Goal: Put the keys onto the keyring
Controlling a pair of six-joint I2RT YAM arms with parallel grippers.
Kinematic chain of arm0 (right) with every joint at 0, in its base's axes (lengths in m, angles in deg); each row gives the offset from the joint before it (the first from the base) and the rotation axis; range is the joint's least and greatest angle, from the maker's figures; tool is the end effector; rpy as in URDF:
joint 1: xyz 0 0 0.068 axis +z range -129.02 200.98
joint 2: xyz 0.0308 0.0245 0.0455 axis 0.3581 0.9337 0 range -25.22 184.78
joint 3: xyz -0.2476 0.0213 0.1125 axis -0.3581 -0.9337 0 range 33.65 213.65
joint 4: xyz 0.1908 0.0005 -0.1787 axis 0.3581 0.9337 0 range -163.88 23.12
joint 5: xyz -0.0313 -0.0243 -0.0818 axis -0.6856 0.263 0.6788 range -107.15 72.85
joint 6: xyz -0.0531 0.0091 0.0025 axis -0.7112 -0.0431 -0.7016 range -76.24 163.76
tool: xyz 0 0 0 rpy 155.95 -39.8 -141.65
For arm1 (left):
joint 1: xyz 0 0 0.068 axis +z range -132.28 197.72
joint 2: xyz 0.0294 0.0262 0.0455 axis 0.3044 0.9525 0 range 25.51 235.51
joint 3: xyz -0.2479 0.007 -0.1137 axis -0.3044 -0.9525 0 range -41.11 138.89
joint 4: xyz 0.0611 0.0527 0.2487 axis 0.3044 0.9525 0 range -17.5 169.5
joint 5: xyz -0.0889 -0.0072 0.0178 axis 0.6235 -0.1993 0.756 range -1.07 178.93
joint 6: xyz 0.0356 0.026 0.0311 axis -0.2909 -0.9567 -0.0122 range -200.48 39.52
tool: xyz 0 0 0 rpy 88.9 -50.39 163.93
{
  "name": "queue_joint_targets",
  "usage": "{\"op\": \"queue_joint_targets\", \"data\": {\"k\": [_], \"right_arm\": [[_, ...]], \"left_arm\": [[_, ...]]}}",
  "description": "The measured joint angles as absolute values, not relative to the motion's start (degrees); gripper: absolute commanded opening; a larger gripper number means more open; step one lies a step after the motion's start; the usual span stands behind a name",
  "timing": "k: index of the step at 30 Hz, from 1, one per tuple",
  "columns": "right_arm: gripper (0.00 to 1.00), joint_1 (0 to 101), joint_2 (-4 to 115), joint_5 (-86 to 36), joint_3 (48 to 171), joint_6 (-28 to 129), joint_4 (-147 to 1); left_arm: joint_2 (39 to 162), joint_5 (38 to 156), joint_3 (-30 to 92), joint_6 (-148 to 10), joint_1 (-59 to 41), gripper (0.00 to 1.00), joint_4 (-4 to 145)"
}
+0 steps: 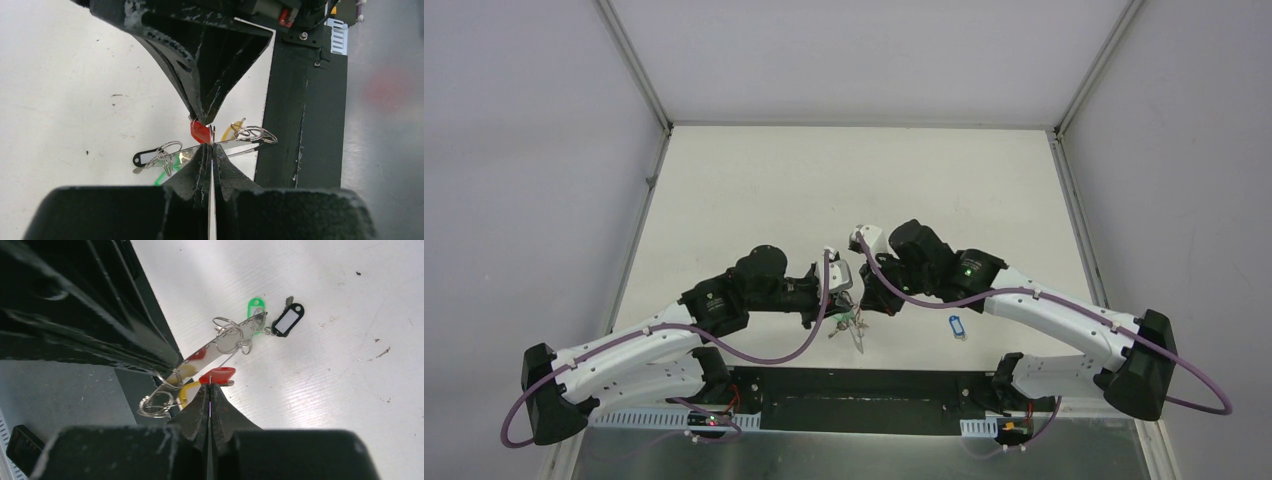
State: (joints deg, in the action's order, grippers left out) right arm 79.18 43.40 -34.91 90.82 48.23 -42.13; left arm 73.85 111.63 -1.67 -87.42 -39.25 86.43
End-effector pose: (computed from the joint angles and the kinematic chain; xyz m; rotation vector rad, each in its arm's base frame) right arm 0.1248 0.2219 0.2955 -1.2570 2.1145 0.8798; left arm 0.0944 -0.1705 0.2906 1.3136 1.5912 -0.9464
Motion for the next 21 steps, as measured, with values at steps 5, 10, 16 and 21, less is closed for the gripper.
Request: {"op": "queue_joint_targets", "data": {"k": [5, 10, 16, 21], "right_arm": [[0.0, 78.9, 42.8, -34.3, 90.0, 48.6, -42.3], [0.0, 78.8, 40.3, -35.6, 90.0, 48.4, -42.4], [0.0, 78.8, 37.1, -39.8, 90.0, 47.7, -42.9], [0.0, 78.8, 36.8, -42.9, 90.0, 47.0, -42.9]], "left_arm": [[73.0, 111.7, -1.7, -87.4, -39.3, 0.0, 86.4], [73.0, 111.7, -1.7, -87.5, -39.3, 0.0, 86.5], [73.0, 111.7, -1.7, -87.5, -39.3, 0.0, 86.5], [73.0, 111.7, -1.7, -87.5, -39.3, 0.0, 86.5]]}}
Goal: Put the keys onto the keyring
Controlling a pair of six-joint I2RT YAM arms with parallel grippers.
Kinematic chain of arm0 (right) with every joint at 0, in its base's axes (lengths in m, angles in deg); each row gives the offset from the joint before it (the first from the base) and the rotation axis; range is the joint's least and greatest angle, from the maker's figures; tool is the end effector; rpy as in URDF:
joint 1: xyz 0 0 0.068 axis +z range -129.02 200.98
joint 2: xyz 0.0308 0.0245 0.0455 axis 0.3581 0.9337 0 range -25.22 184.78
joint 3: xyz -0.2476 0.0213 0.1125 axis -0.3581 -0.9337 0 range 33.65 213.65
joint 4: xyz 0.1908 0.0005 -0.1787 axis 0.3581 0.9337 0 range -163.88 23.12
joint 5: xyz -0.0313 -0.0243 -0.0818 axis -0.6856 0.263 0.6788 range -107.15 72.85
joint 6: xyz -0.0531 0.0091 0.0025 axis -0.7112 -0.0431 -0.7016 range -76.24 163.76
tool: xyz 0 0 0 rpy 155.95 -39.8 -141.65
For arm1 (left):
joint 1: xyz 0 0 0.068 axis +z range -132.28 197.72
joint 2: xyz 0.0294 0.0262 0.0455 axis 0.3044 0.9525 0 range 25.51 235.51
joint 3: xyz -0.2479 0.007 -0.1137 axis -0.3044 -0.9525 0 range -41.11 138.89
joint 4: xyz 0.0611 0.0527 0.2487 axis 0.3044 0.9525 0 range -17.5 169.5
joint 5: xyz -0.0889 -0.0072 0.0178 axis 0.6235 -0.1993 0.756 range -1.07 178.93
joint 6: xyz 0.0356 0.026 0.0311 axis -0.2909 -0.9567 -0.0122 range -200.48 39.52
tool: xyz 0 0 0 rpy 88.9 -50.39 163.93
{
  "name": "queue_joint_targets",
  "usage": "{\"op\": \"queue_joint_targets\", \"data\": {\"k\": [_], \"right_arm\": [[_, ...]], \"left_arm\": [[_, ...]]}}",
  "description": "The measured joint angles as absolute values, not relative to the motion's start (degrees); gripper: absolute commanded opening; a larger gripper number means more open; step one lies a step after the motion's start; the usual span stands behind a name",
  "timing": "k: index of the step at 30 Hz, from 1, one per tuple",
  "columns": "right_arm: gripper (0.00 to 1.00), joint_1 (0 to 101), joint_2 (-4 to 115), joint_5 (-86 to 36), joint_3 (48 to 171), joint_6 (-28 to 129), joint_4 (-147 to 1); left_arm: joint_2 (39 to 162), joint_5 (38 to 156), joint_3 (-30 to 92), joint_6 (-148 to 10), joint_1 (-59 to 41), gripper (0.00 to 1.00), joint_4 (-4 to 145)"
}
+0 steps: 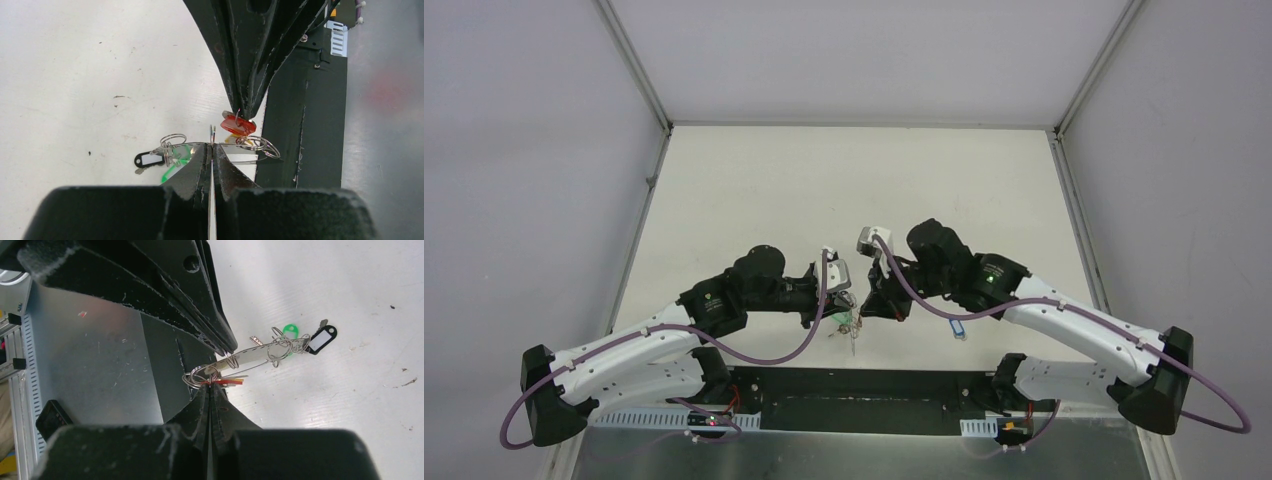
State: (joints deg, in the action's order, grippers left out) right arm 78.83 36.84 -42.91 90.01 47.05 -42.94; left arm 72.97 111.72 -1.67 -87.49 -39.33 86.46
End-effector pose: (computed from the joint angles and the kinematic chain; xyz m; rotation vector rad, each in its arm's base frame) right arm 0.1099 0.2039 0.3187 -1.3118 1.9572 1.0590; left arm 0.0926 -0.1683 0.2933 1.3103 1.5745 -0.9500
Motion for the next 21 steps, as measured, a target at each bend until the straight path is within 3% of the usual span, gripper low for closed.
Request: {"op": "queue_joint_targets", "data": {"k": [21], "right_arm": [[0.0, 78.8, 41.0, -41.2, 92.9, 46.9, -43.5]], "left_arm": [[73.0, 111.7, -1.7, -87.5, -39.3, 0.0, 86.6]]}}
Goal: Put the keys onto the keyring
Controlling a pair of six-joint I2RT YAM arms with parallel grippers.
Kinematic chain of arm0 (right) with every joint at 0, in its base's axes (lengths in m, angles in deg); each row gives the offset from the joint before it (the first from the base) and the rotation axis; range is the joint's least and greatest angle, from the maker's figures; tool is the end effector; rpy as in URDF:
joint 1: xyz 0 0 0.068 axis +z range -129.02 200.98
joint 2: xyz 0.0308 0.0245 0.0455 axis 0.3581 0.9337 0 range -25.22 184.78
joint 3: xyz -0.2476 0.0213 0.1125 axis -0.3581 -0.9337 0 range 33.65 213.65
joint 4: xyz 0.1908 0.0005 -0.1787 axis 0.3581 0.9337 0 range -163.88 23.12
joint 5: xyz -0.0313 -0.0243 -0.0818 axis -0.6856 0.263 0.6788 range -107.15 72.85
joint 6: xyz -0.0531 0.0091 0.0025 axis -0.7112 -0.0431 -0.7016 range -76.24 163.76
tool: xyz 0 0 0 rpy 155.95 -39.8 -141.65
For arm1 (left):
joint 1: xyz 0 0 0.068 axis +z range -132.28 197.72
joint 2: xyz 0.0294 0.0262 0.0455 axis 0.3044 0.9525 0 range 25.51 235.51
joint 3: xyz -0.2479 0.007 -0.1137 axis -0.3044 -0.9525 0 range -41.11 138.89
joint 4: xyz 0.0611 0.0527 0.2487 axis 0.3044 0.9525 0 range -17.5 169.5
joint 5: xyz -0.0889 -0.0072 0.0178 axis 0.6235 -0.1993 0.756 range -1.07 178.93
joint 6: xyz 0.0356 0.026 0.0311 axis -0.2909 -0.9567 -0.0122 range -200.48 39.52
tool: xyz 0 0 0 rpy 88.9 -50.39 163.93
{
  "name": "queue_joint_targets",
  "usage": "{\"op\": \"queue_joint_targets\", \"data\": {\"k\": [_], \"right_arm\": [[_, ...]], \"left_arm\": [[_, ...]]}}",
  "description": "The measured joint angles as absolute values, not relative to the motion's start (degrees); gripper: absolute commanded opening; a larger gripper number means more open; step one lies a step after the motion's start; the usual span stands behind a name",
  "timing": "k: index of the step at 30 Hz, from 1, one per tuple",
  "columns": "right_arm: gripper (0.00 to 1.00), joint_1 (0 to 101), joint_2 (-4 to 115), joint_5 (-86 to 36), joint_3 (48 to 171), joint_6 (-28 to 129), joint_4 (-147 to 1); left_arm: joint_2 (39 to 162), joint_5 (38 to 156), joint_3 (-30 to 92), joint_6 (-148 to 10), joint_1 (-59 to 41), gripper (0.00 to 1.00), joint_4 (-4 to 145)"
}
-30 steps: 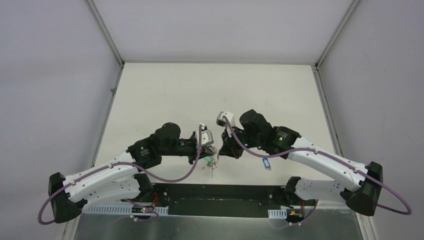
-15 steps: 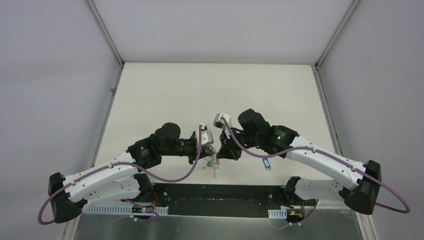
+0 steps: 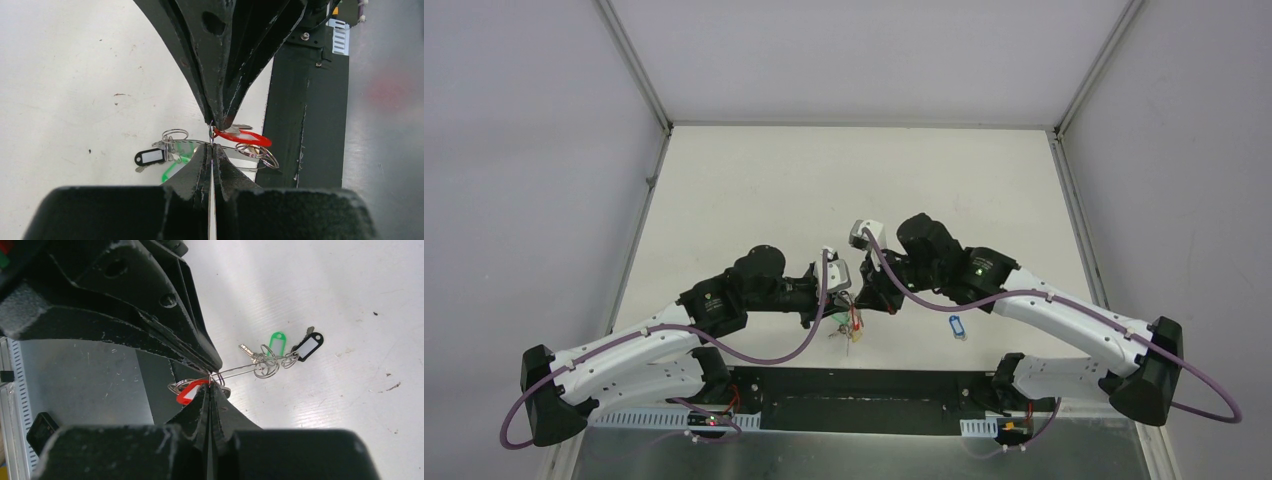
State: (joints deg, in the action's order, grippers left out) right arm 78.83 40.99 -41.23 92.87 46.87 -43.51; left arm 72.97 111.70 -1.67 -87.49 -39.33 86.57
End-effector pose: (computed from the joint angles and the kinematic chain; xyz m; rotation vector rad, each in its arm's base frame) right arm 0.1200 0.2182 0.3201 -1.3015 1.9745 1.0223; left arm 0.0925 -0.1682 0.2931 1.3109 1.5765 -0.9494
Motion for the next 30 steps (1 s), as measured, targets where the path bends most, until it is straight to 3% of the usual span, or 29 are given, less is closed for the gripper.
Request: {"op": "queue_joint_targets", "data": {"k": [30], "right_arm": [[0.0, 79.1, 41.2, -35.9, 91.4, 47.2, -43.1]], "left_arm": [[72.9, 111.0, -1.7, -87.4, -39.3, 0.0, 87.0]]}}
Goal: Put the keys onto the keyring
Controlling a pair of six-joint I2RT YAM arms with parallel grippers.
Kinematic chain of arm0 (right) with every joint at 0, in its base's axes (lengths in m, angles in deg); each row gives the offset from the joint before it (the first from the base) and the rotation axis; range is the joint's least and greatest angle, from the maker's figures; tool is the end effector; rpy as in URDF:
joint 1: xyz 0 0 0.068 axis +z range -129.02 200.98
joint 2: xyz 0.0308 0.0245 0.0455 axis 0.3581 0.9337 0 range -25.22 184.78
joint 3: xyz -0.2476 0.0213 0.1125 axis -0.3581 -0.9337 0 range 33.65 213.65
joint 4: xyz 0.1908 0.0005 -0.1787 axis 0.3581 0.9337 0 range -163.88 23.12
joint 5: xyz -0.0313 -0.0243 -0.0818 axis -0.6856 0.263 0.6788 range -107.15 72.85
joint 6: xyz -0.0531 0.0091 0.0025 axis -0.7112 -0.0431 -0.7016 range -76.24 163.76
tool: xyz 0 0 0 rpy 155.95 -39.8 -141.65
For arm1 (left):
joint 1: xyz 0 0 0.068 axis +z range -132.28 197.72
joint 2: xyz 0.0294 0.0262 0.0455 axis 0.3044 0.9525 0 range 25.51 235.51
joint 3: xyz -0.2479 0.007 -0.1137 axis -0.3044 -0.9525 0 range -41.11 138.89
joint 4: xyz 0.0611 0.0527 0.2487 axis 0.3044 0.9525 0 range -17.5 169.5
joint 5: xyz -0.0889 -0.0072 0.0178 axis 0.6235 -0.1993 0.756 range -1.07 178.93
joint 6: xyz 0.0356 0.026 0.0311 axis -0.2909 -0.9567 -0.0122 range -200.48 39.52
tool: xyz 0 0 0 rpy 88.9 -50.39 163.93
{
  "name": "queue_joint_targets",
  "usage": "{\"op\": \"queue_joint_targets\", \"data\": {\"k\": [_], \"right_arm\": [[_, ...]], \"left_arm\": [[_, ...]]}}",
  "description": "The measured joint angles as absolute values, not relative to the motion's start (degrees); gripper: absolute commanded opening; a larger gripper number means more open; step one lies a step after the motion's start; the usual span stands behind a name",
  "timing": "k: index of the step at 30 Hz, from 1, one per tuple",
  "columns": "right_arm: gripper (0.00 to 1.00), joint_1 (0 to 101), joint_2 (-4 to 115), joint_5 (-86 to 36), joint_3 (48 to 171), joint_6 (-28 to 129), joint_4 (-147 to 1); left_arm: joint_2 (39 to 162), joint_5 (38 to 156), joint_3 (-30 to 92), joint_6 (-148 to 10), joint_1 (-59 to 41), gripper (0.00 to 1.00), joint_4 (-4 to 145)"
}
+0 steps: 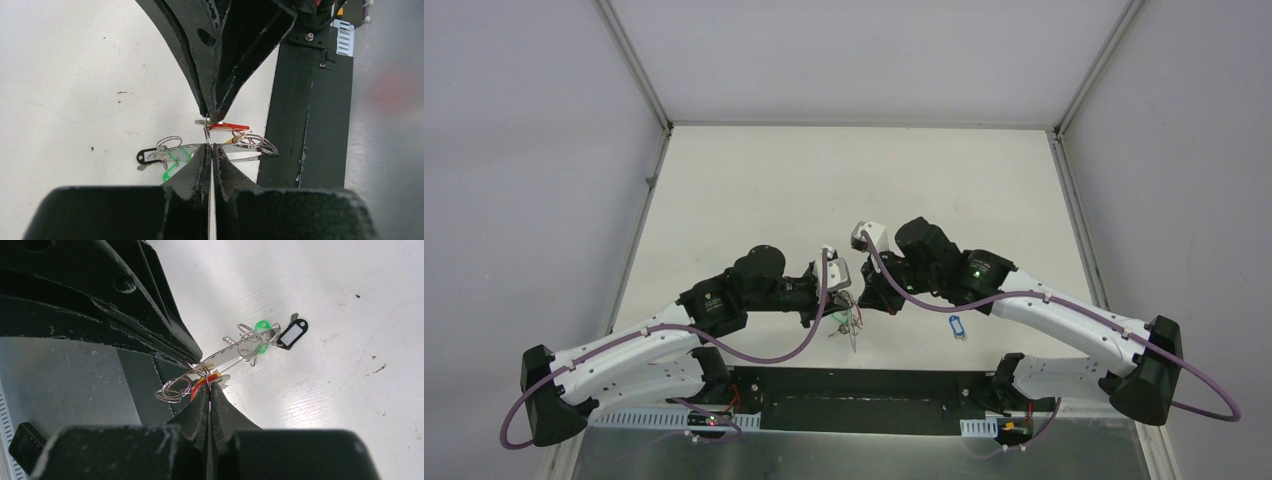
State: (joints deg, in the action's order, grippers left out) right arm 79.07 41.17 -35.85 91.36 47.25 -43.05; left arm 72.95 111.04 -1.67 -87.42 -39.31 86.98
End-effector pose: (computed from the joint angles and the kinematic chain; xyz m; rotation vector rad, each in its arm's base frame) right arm 0.1217 0.2171 0.3091 -1.2586 2.0348 0.9131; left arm 0.0928 -0.1678 0.2924 1.3057 1.5885 -0.9379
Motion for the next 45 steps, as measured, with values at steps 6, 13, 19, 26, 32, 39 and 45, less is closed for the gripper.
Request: {"op": "queue_joint_targets", "data": {"k": [6, 13, 19, 26, 32, 39, 45], "right_arm": [[0.11, 79.1, 41.2, -35.8, 91.1, 47.3, -43.3], [0.47, 79.0, 39.6, -33.6, 88.9, 47.1, -44.4], [0.54, 79.0, 31.2, -30.1, 85.4, 47.0, -47.8], [0.78, 78.9, 18.9, -33.6, 76.2, 42.0, -58.4], [0.68, 78.9, 12.6, -42.3, 65.7, 36.0, -70.5], [0.4, 78.9, 16.7, -48.8, 64.3, 33.3, -79.0], [0.33, 78.9, 20.8, -51.1, 64.8, 33.3, -81.9]], "left_arm": [[72.3, 111.1, -1.7, -87.5, -39.3, 0.0, 86.2], [69.9, 111.6, -2.4, -87.5, -39.4, 0.0, 85.1], [69.7, 111.6, -2.6, -87.5, -39.4, 0.0, 84.8], [69.7, 111.7, -2.6, -87.6, -39.4, 0.0, 84.6], [69.4, 113.5, -3.1, -88.1, -39.4, 0.0, 82.4], [68.7, 116.6, -4.3, -89.1, -39.4, 0.0, 79.9], [68.6, 117.6, -4.3, -89.3, -39.4, 0.0, 79.2]]}}
